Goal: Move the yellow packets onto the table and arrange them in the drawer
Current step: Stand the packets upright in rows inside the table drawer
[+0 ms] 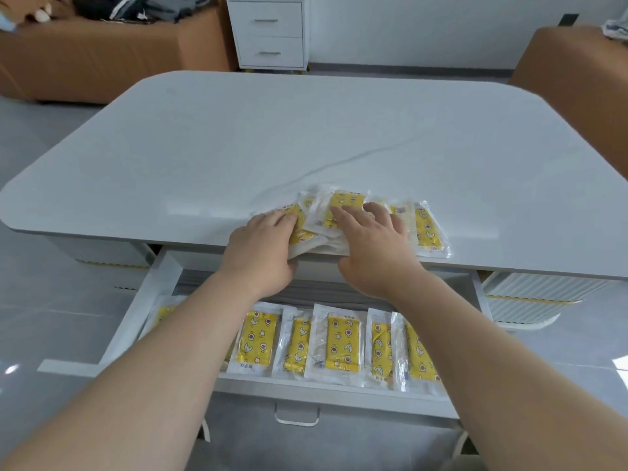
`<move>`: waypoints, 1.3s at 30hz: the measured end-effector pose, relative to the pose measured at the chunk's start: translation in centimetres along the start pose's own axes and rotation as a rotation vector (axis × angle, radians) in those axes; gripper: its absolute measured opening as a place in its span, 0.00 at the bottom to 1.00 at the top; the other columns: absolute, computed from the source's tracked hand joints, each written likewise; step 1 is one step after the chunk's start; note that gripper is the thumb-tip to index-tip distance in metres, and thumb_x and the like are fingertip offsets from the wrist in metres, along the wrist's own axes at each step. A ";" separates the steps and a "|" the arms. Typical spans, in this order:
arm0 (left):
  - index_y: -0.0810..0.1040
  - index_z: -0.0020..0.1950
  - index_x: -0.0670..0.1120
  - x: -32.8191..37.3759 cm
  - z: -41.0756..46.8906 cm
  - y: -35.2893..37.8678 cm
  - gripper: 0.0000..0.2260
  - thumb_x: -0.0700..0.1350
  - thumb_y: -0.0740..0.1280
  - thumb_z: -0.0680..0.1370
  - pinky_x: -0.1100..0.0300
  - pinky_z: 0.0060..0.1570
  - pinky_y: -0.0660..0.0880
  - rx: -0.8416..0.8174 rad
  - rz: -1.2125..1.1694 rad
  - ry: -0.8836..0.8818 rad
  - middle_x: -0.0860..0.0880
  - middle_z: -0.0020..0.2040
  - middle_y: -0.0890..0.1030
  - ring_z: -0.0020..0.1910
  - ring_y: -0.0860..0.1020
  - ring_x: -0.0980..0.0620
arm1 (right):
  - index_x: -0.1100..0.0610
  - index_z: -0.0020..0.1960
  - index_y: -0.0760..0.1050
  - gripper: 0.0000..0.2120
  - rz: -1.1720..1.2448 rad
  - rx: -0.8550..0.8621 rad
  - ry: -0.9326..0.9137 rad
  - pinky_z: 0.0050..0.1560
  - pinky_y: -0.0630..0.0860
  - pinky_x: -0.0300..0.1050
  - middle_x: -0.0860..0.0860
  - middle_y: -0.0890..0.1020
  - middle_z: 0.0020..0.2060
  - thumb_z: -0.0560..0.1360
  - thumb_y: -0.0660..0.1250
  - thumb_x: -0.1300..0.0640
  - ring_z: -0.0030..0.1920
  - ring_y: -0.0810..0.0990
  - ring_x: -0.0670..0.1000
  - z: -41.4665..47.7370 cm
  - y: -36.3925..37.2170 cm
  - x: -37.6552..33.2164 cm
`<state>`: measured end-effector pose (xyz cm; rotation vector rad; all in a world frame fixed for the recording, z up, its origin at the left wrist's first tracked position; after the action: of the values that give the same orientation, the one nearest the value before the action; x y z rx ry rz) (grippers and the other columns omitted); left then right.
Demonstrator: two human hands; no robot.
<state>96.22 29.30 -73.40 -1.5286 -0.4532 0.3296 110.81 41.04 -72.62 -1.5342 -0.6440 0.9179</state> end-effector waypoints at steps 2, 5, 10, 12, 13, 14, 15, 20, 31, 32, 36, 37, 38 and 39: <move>0.72 0.68 0.50 -0.2 -0.3 -0.2 0.22 0.54 0.70 0.76 0.49 0.55 0.76 0.045 0.008 -0.025 0.52 0.66 0.75 0.63 0.74 0.46 | 0.51 0.77 0.62 0.32 -0.051 0.061 -0.004 0.73 0.57 0.54 0.49 0.70 0.72 0.74 0.64 0.59 0.74 0.60 0.58 -0.2 -0.1 -0.4; 0.76 0.62 0.50 -0.6 -0.6 -0.5 0.14 0.48 0.69 0.77 0.50 0.50 0.76 0.052 -0.039 -0.041 0.53 0.60 0.78 0.59 0.75 0.46 | 0.53 0.62 0.75 0.18 -0.110 0.127 -0.009 0.63 0.63 0.49 0.49 0.76 0.59 0.73 0.62 0.61 0.64 0.67 0.56 -0.5 -0.3 -1.2; 0.75 0.69 0.56 -0.5 -1.5 -1.4 0.18 0.43 0.62 0.80 0.51 0.49 0.74 0.120 0.022 -0.110 0.50 0.65 0.76 0.60 0.72 0.42 | 0.51 0.43 0.82 0.07 -0.155 0.312 0.028 0.46 0.71 0.47 0.46 0.82 0.42 0.74 0.66 0.61 0.48 0.74 0.54 -0.7 0.0 -1.8; 0.72 0.72 0.57 -0.3 -1.8 -1.9 0.18 0.45 0.60 0.82 0.54 0.42 0.70 0.178 0.049 -0.154 0.46 0.66 0.75 0.56 0.75 0.40 | 0.53 0.39 0.81 0.06 -0.120 0.466 0.038 0.41 0.72 0.47 0.48 0.82 0.39 0.71 0.72 0.63 0.43 0.75 0.56 -0.7 0.1 -1.5; 0.71 0.73 0.57 -0.2 -1.9 -2.0 0.18 0.46 0.59 0.83 0.55 0.40 0.69 0.206 0.046 -0.164 0.46 0.65 0.75 0.54 0.77 0.39 | 0.55 0.41 0.81 0.05 -0.070 0.537 0.026 0.40 0.73 0.48 0.50 0.83 0.42 0.71 0.73 0.64 0.44 0.77 0.58 -0.7 0.1 -1.5; 0.71 0.74 0.57 -0.3 -1.9 -2.1 0.18 0.46 0.58 0.84 0.56 0.39 0.69 0.237 0.030 -0.165 0.46 0.64 0.76 0.52 0.78 0.40 | 0.57 0.44 0.81 0.03 -0.028 0.592 0.001 0.39 0.73 0.48 0.53 0.83 0.47 0.73 0.73 0.64 0.45 0.78 0.59 -0.7 0.0 -1.4; 0.70 0.75 0.58 -0.4 -1.8 -2.2 0.19 0.47 0.57 0.85 0.56 0.39 0.70 0.252 -0.009 -0.165 0.47 0.63 0.77 0.51 0.79 0.40 | 0.58 0.46 0.81 0.02 0.007 0.635 -0.020 0.36 0.73 0.47 0.54 0.82 0.52 0.76 0.71 0.64 0.47 0.78 0.59 -0.8 -0.2 -1.5; 0.81 0.56 0.51 -0.5 -1.8 -3.0 0.14 0.54 0.57 0.85 0.51 0.46 0.79 0.262 -0.663 -0.289 0.48 0.43 0.84 0.45 0.83 0.46 | 0.56 0.57 0.76 0.07 0.635 0.566 0.183 0.44 0.71 0.38 0.48 0.80 0.57 0.85 0.59 0.56 0.51 0.76 0.47 -1.0 -1.2 -1.4; 0.85 0.36 0.47 0.1 -1.8 -5.1 0.26 0.70 0.71 0.69 0.51 0.59 0.80 0.407 -1.509 -0.563 0.50 0.45 0.87 0.50 0.85 0.49 | 0.56 0.47 0.79 0.18 1.359 0.580 0.271 0.56 0.82 0.53 0.48 0.86 0.43 0.84 0.60 0.44 0.48 0.86 0.47 -1.3 -2.8 -3.3; 0.86 0.38 0.47 0.1 -2.0 -5.1 0.25 0.69 0.69 0.72 0.52 0.58 0.80 0.411 -1.499 -0.595 0.51 0.44 0.87 0.49 0.85 0.51 | 0.56 0.46 0.79 0.17 1.353 0.581 0.276 0.56 0.83 0.53 0.49 0.86 0.43 0.84 0.61 0.46 0.47 0.86 0.47 -1.4 -2.8 -3.5; 0.87 0.44 0.49 -0.9 -2.6 -4.8 0.03 0.42 0.75 0.75 0.53 0.57 0.81 0.388 -1.407 -0.675 0.51 0.46 0.87 0.49 0.85 0.52 | 0.52 0.47 0.78 0.04 1.251 0.579 0.271 0.56 0.81 0.50 0.48 0.86 0.44 0.76 0.72 0.60 0.49 0.85 0.47 -1.4 -2.1 -3.9; 0.87 0.46 0.49 -1.1 -2.8 -4.8 0.07 0.36 0.76 0.74 0.55 0.55 0.81 0.364 -1.394 -0.678 0.50 0.48 0.87 0.49 0.85 0.52 | 0.51 0.47 0.78 0.08 1.234 0.567 0.262 0.57 0.81 0.50 0.47 0.85 0.46 0.74 0.72 0.63 0.51 0.84 0.45 -1.4 -2.0 -3.9; 0.86 0.48 0.48 -1.4 -3.0 -4.9 0.11 0.33 0.75 0.73 0.57 0.51 0.82 0.351 -1.403 -0.688 0.49 0.50 0.86 0.49 0.85 0.52 | 0.49 0.48 0.77 0.12 1.229 0.554 0.253 0.58 0.80 0.51 0.46 0.85 0.48 0.73 0.73 0.65 0.53 0.83 0.43 -1.4 -1.9 -4.0; 0.86 0.49 0.48 -1.7 -3.2 -5.1 0.14 0.31 0.75 0.72 0.57 0.48 0.82 0.348 -1.411 -0.699 0.49 0.51 0.86 0.49 0.85 0.51 | 0.47 0.49 0.76 0.15 1.236 0.532 0.247 0.57 0.81 0.51 0.44 0.84 0.51 0.72 0.73 0.66 0.56 0.82 0.42 -1.4 -1.8 -4.1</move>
<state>95.87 25.51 -68.45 -0.4425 -1.7608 -0.1995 109.96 37.20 -69.99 -1.4251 0.8132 1.5781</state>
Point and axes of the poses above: each hand's wrist, its own z-axis towards the middle knuckle, its own y-axis out of the palm, x = y × z, the point moved 1 cm from there along z, towards the middle knuckle
